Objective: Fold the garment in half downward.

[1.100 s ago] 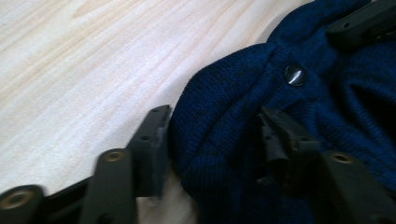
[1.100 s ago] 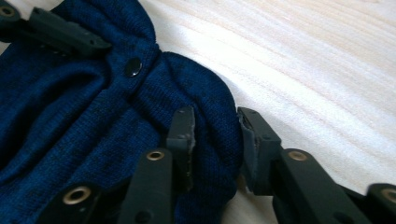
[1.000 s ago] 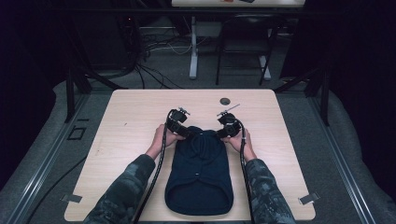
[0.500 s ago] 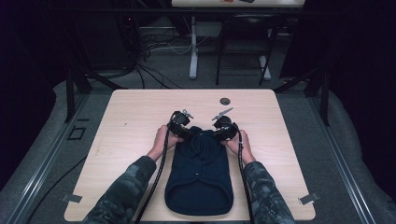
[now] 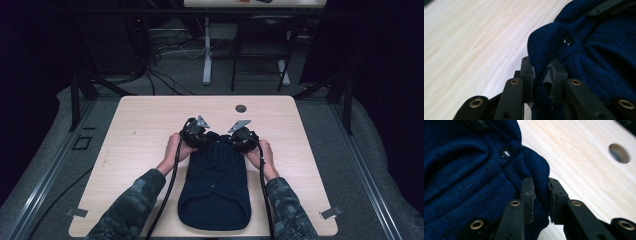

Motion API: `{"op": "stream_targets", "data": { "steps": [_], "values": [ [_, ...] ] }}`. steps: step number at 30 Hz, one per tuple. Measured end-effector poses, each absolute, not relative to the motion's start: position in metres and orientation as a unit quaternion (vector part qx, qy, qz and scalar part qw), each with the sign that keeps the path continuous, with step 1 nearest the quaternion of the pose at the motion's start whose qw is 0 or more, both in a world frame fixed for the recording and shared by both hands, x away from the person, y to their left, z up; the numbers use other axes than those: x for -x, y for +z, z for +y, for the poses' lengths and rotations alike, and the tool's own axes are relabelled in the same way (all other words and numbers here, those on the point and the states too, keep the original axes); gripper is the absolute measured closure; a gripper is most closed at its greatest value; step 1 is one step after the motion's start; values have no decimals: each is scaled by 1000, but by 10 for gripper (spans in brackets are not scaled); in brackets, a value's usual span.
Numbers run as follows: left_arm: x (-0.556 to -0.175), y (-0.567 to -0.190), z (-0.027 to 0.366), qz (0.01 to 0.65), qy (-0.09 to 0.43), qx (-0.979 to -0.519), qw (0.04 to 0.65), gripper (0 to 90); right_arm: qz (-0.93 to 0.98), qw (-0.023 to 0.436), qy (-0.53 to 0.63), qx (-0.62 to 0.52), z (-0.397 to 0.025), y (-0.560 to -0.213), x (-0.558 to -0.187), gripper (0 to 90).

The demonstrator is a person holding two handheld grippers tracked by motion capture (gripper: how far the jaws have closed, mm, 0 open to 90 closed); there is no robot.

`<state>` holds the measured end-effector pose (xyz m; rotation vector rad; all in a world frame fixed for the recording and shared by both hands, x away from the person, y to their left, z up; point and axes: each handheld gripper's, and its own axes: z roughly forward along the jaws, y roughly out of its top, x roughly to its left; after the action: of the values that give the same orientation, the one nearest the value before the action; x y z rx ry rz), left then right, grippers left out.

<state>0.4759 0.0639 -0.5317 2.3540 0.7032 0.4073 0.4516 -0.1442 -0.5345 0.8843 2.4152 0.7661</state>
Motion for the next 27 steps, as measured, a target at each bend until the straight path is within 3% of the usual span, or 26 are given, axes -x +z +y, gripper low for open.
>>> {"op": "stream_targets", "data": {
  "steps": [27],
  "values": [
    [-452,-476,71,203,245,-877,360,762,840,359,318,-252,-142,-487,-419,764]
  ]
}}
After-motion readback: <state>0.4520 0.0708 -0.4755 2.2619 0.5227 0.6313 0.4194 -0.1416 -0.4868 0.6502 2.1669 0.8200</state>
